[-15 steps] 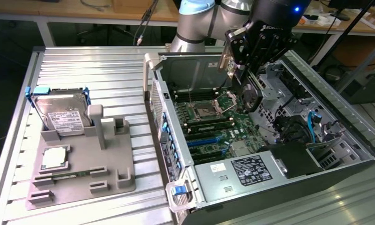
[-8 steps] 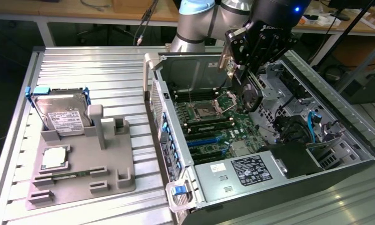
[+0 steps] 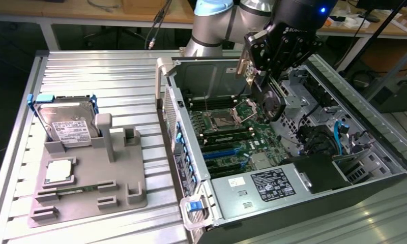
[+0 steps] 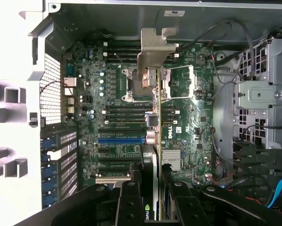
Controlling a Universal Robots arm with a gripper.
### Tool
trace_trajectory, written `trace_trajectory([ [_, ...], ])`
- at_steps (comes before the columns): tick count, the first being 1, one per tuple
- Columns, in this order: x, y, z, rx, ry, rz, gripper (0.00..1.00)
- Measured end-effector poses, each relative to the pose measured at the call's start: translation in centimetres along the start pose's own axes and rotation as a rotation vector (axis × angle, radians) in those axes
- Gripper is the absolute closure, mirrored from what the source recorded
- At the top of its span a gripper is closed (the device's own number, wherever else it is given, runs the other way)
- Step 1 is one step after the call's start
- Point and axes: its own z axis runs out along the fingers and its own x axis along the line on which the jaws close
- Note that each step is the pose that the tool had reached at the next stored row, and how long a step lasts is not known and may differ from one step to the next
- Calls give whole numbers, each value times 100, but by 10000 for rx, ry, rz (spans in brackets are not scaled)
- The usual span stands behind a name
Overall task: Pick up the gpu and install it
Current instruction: 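Insert the gpu into the slot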
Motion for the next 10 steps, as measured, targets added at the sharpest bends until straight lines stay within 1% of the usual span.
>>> trace_trajectory([
  [10, 0, 0, 0, -9, 8, -183, 73],
])
